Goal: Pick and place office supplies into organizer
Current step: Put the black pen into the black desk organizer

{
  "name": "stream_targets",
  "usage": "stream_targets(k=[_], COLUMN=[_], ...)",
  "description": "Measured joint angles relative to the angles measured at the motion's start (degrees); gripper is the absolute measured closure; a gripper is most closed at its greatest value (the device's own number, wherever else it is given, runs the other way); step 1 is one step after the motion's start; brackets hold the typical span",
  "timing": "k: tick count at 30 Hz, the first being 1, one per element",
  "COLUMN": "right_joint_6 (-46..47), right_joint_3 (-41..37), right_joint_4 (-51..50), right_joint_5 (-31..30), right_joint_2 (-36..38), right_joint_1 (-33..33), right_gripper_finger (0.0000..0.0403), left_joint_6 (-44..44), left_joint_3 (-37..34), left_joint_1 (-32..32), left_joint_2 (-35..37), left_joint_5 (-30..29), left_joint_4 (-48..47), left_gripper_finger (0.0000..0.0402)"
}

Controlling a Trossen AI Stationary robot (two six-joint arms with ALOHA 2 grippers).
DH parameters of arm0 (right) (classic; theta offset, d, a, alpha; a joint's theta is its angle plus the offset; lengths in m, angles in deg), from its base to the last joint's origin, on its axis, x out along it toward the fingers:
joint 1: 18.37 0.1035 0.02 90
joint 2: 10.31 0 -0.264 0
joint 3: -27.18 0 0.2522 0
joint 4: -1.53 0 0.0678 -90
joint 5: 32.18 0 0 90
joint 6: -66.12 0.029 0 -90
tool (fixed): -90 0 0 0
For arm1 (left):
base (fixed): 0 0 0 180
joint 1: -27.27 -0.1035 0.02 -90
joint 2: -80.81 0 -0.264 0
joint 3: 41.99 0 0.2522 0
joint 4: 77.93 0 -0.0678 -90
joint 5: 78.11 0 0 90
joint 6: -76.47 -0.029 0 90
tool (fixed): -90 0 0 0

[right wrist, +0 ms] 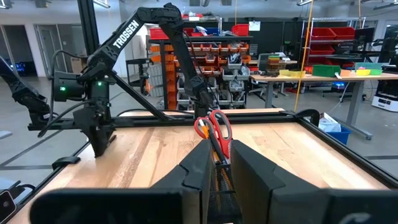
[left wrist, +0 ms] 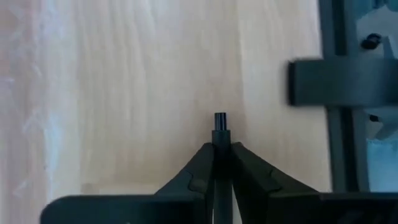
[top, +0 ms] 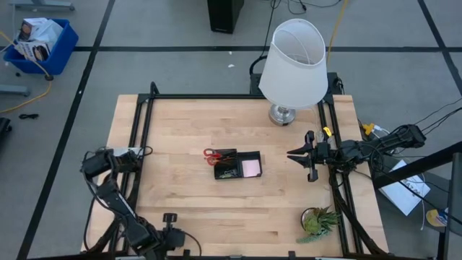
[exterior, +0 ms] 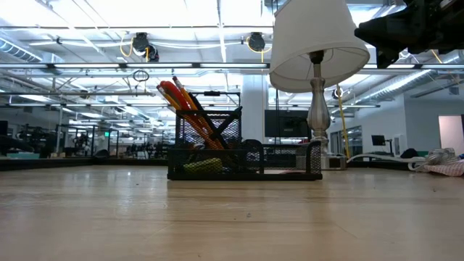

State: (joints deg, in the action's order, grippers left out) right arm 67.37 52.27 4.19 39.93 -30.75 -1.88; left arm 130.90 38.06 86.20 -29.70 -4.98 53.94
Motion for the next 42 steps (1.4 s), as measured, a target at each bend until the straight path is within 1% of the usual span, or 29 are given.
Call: stream_targets(k=[2, 7, 11, 13, 16, 19, 24, 29, 32, 36, 38, 42], right_joint_6=[0.0, 0.0, 0.0, 0.0, 0.0, 0.0, 0.0, 0.0, 0.0, 0.0, 0.0, 0.0], right_joint_3=[0.0, 0.0, 0.0, 0.0, 0.0, 0.0, 0.0, 0.0, 0.0, 0.0, 0.0, 0.0], right_joint_4=[0.0, 0.0, 0.0, 0.0, 0.0, 0.0, 0.0, 0.0, 0.0, 0.0, 0.0, 0.0], right_joint_5=[0.0, 0.0, 0.0, 0.0, 0.0, 0.0, 0.0, 0.0, 0.0, 0.0, 0.0, 0.0], right_joint_2=[0.0, 0.0, 0.0, 0.0, 0.0, 0.0, 0.0, 0.0, 0.0, 0.0, 0.0, 0.0], right_joint_1=[0.0, 0.0, 0.0, 0.0, 0.0, 0.0, 0.0, 0.0, 0.0, 0.0, 0.0, 0.0], right_gripper_finger=[0.0348, 0.0348, 0.0348, 0.0348, 0.0348, 0.0348, 0.0348, 0.0348, 0.0348, 0.0348, 0.0348, 0.0348], left_joint_6=[-0.8, -4.9, -6.6, -7.3, -8.3, -10.0, -13.1, -18.6, -23.7, -33.1, -37.8, -45.1], left_joint_3=[-0.1, -0.3, -0.2, -0.2, -0.2, -0.2, -0.1, -0.1, 0.0, 0.0, 0.0, 0.0], left_joint_1=[-0.7, -2.9, -4.6, -5.7, -7.4, -9.1, -11.1, -13.9, -16.5, -20.5, -22.7, -27.7], left_joint_2=[0.5, 2.7, 5.2, 6.6, 9.2, 12.1, 17.4, 23.5, 27.5, 31.3, 32.5, 32.9], left_joint_5=[-1.6, -8.2, -12.6, -15.4, -19.3, -23.4, -31.9, -36.3, -36.4, -35.7, -33.4, -26.0], left_joint_4=[-0.2, -1.4, -4.6, -5.8, -7.9, -10.2, -10.2, -7.8, -4.5, 3.5, 8.2, 17.4], left_gripper_finger=[0.0356, 0.0379, 0.0379, 0.0369, 0.0353, 0.0350, 0.0373, 0.0379, 0.0372, 0.0353, 0.0356, 0.0377])
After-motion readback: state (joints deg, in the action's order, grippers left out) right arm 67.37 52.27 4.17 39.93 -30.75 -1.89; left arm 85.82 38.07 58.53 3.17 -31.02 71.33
